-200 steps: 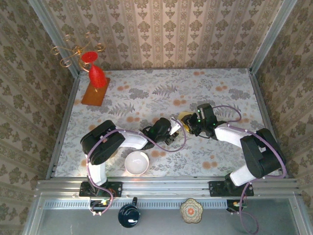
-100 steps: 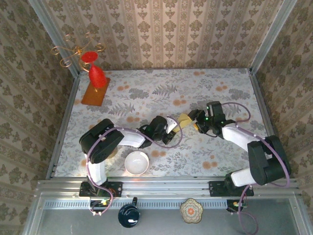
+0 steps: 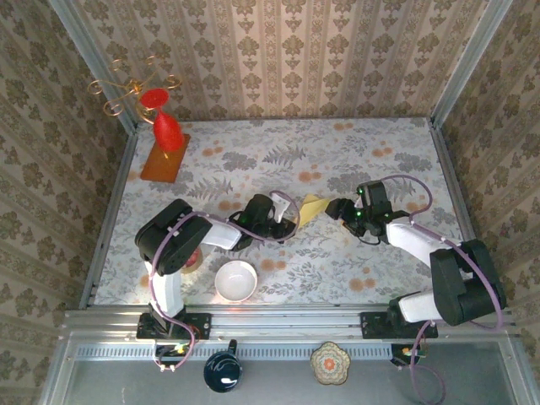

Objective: Fold a paper plane with a square sheet of paper (pick it up from the middle)
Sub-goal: Fold the wing for the fifth time at the center of the table.

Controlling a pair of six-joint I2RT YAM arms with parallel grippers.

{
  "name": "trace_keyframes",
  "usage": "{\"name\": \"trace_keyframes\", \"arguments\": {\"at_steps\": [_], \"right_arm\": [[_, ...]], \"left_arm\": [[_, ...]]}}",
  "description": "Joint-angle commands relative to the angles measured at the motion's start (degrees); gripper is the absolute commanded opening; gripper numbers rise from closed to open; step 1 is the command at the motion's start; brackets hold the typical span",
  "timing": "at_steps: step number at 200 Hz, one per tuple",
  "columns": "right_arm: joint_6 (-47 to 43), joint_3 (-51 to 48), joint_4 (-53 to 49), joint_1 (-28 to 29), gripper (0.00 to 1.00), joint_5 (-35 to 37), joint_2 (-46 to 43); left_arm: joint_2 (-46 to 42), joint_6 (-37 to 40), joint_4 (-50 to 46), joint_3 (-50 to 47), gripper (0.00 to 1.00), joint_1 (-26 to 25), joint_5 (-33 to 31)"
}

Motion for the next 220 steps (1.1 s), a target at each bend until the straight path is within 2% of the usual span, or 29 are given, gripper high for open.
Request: {"name": "trace_keyframes", "arguments": {"at_steps": [1, 103, 181, 220], "right_arm": [[-4.90, 0.57, -1.32, 0.83, 0.69, -1.59, 2.56], [-9.97, 10.91, -8.13, 7.09, 0.69, 2.91, 12.63], [-11.03, 17.53, -12.60, 9.20, 0.67, 6.15, 19.69], [-10.75, 20.31, -15.98, 9.73, 0.66, 9.02, 23.85]], "left_arm": [[1.33, -5.81, -0.26, 0.65, 0.09, 0.39, 4.15], [3.04, -9.82, -13.34, 6.57, 0.09, 0.50, 6.73], [3.88, -10.89, -13.41, 6.31, 0.10, 0.65, 6.49], [4.13, -11.52, -13.40, 5.98, 0.16, 0.75, 6.61]]}}
